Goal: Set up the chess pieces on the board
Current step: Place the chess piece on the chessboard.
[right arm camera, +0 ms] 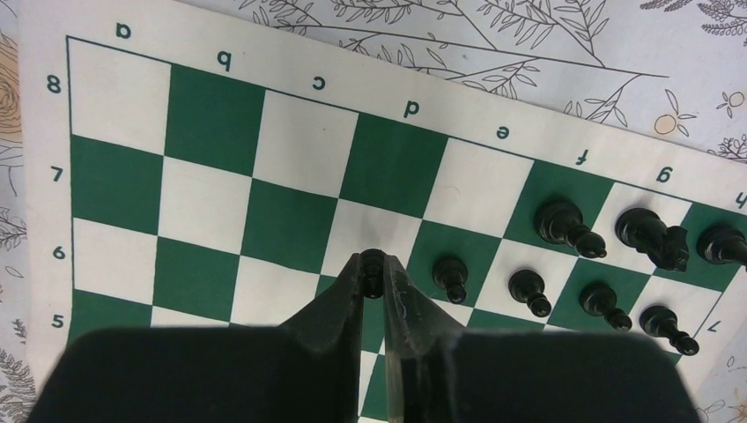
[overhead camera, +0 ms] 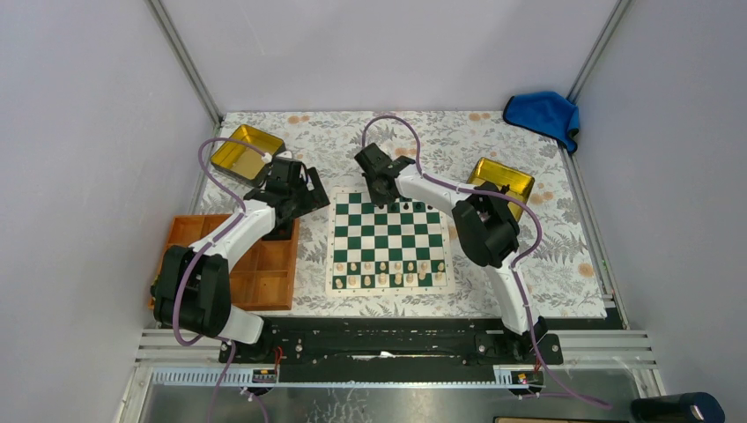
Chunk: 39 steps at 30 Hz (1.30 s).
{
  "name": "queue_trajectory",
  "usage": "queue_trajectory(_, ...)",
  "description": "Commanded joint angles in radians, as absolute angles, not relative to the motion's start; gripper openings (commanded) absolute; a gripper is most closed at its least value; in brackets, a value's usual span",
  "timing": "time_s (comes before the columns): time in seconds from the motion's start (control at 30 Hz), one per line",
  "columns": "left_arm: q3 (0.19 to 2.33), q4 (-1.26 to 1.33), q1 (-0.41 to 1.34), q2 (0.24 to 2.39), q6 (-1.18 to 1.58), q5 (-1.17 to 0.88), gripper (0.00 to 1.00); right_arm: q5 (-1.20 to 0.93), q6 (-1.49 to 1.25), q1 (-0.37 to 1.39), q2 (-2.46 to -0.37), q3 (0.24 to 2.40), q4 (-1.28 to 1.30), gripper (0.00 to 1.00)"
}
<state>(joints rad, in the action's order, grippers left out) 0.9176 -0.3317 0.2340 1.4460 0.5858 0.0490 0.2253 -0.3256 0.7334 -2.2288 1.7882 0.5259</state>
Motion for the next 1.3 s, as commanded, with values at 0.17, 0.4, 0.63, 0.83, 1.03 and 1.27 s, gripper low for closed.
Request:
queue_trajectory(0.17,0.911,-0.286,0.227,1.457,0.585,0.046,0.99,0.241,-0.310,0.742,-2.241,1.775,0.502,0.00)
queue_trajectory(0.4,0.914,-0.286,0.227,1.460,0.584,0.048,0.99,0.236,-0.301,0.742,-2.251,1.786,0.499,0.00)
queue_trajectory(0.63,0.919,-0.288,0.227,1.466,0.581,0.051,0.99,0.230,-0.294,0.742,-2.260,1.796,0.487,0.00)
queue_trajectory(0.83,0.919,-0.290,0.226,1.469,0.578,0.052,0.99,0.218,-0.288,0.742,-2.267,1.798,0.495,0.10)
queue_trajectory(1.03,0.921,-0.291,0.225,1.473,0.581,0.051,0.99,0.219,-0.272,0.742,-2.250,1.798,0.492,0.34)
queue_trajectory(1.27,0.941,-0.291,0.226,1.475,0.584,0.052,0.99,0.254,-0.240,0.742,-2.237,1.856,0.515,0.40)
